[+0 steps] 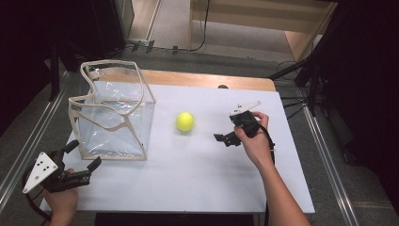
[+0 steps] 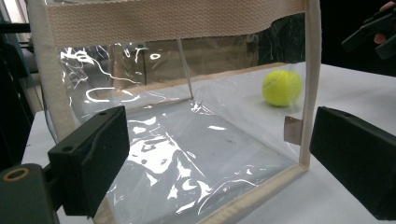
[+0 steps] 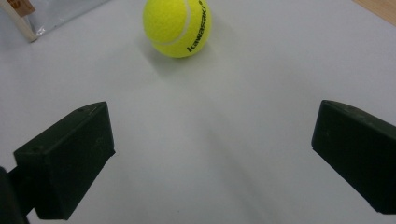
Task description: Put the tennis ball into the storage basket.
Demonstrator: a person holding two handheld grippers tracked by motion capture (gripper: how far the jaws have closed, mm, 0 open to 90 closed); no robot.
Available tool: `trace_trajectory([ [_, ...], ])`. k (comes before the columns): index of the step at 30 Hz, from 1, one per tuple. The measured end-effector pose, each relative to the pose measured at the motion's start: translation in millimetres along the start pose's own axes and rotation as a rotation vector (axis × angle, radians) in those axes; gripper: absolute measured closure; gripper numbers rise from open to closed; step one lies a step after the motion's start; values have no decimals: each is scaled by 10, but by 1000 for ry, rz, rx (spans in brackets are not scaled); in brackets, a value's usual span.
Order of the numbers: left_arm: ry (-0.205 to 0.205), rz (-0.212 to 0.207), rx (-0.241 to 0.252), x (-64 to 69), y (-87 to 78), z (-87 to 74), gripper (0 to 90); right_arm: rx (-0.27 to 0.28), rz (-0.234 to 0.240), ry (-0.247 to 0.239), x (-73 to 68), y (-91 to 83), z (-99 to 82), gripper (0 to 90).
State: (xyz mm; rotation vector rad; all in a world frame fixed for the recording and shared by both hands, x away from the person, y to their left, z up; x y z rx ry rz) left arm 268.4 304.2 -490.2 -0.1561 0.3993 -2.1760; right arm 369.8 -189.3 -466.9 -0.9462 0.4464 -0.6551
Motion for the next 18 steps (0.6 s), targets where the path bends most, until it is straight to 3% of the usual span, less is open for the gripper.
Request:
trace_trajectory([
  [18, -2, -8, 6, -1, 1, 2, 54, -81, 16, -36, -27, 149, 287, 0],
])
Point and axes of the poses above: each handheld gripper's, and its own axes: y roughly forward along the jaws, z roughly out of its top, x roughly to its right, the point moved 4 cm from there along y, roughly forward along the jaws, and after that the axes turned 12 degrees about -x, right-handed, at the moved point
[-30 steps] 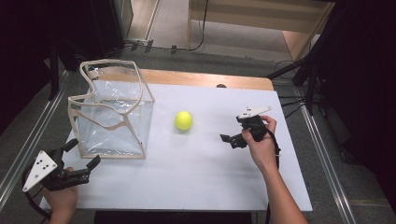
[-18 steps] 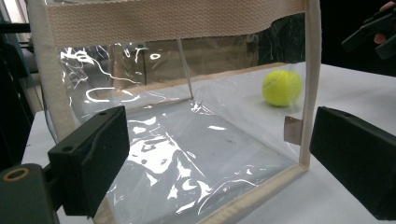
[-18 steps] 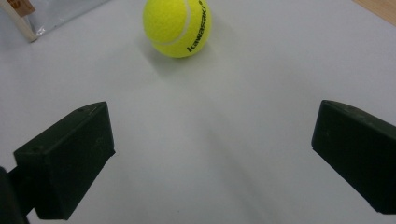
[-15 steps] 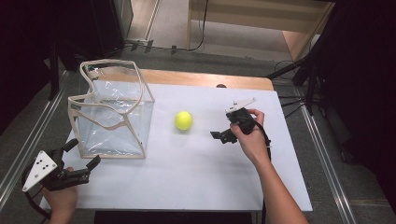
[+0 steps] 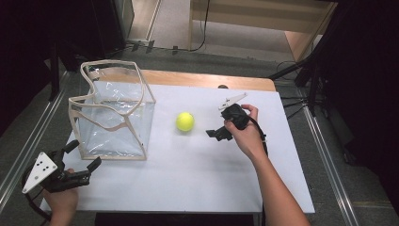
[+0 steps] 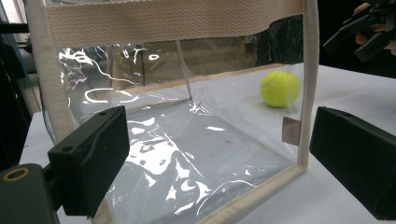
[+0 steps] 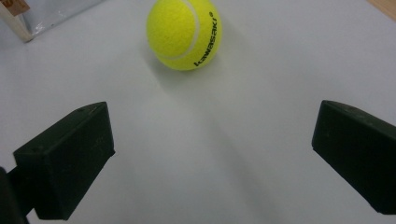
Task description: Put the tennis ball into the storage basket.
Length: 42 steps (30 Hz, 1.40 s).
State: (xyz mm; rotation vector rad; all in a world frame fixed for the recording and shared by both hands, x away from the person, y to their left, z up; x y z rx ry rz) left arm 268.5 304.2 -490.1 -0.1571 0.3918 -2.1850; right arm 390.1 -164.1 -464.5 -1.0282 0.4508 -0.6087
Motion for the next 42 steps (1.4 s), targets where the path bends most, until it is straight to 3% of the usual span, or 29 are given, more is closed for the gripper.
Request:
trace_trajectory([
  [11, 4, 0, -10, 5, 4, -1, 54, -34, 6, -10, -7, 128, 121, 0],
  [13, 3, -2, -7, 3, 4, 0, 54, -47, 7, -33, -11, 152, 146, 0],
  [42, -1, -6, -5, -6, 4, 1, 54, -146, 64, -130, -182, 491, 525, 0],
])
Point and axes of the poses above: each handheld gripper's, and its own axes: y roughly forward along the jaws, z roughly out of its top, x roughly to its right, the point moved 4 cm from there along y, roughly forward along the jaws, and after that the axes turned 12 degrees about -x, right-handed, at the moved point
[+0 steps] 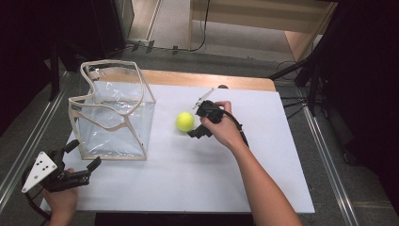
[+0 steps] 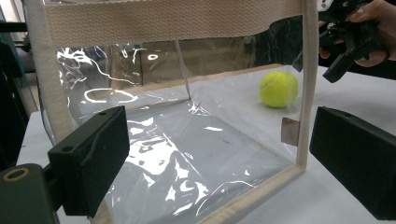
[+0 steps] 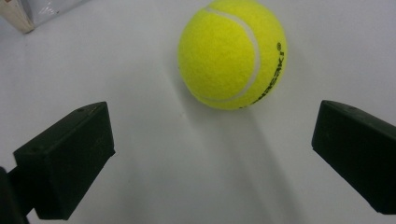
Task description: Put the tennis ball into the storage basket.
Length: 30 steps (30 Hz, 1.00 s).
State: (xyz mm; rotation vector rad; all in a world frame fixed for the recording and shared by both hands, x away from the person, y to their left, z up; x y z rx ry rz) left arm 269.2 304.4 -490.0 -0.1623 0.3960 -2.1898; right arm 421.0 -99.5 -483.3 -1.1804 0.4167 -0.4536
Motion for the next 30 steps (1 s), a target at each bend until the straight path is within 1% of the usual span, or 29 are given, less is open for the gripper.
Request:
trace_trajectory([
  [3, 3, 0, -2, 4, 5, 1, 53, -5, -3, 2, 10, 20, 43, 0],
  [5, 0, -2, -1, 5, 5, 1, 54, -19, -1, 11, 14, 34, 65, 0],
  [7, 0, -2, -2, 5, 5, 1, 54, -18, -1, 5, 20, 46, 79, 0],
  [8, 2, -2, -3, 5, 6, 1, 53, -25, 0, 10, 23, 63, 100, 0],
  [10, 7, -1, -6, 5, 7, 1, 53, -34, 1, 3, 30, 80, 122, 0],
  [11, 8, -2, -6, 5, 8, 1, 53, -35, 1, 13, 28, 87, 136, 0],
  [12, 9, -2, -7, 5, 7, 0, 53, -35, 1, 13, 28, 87, 136, 0],
  [13, 8, -2, -6, 5, 7, 1, 54, -42, 1, -1, 41, 102, 162, 0],
  [14, 7, -2, -6, 5, 7, 1, 54, -42, 1, -1, 41, 102, 162, 0],
  [15, 8, -2, -6, 4, 7, 1, 54, -48, 0, 10, 37, 108, 175, 0],
  [20, 7, -3, -6, 5, 8, 1, 54, -54, 0, 4, 68, 145, 235, 0],
  [22, 8, -3, -6, 4, 8, 1, 54, -67, 1, 8, 78, 168, 258, 0],
  [24, 8, -3, -5, 3, 8, 1, 54, -68, -4, -3, 90, 186, 276, 0],
  [25, 8, -3, -5, 3, 8, 1, 54, -77, -8, -4, 94, 191, 284, 0],
  [28, 8, -3, -6, 5, 8, 1, 54, -90, -4, -1, 88, 212, 310, 0],
  [29, 8, -3, -6, 5, 9, 1, 54, -96, -12, -7, 99, 218, 316, 0],
  [30, 8, -3, -6, 5, 9, 1, 54, -93, -7, -5, 98, 226, 326, 0],
])
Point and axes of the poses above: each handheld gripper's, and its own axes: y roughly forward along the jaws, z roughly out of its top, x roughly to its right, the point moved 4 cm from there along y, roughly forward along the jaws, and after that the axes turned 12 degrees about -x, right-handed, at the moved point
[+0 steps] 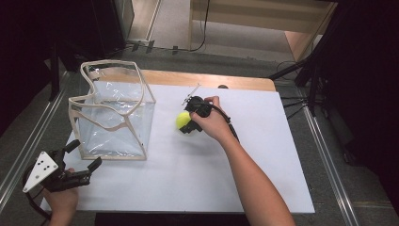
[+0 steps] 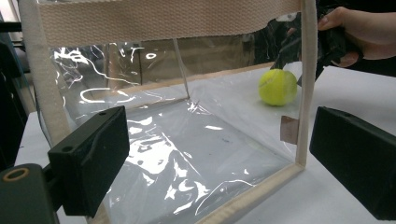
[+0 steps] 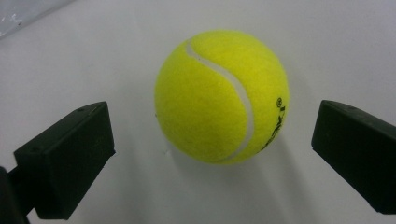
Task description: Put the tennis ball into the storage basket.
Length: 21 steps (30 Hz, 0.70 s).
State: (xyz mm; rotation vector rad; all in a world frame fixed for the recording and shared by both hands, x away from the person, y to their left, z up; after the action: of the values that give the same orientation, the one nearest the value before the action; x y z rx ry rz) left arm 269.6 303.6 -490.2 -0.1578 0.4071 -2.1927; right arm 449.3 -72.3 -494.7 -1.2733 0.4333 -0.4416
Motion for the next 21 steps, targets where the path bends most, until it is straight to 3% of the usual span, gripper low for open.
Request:
trace_trajectory([
  [21, 0, -4, 1, -1, 0, 1, 54, -48, 17, 2, 28, 153, 162, 0],
])
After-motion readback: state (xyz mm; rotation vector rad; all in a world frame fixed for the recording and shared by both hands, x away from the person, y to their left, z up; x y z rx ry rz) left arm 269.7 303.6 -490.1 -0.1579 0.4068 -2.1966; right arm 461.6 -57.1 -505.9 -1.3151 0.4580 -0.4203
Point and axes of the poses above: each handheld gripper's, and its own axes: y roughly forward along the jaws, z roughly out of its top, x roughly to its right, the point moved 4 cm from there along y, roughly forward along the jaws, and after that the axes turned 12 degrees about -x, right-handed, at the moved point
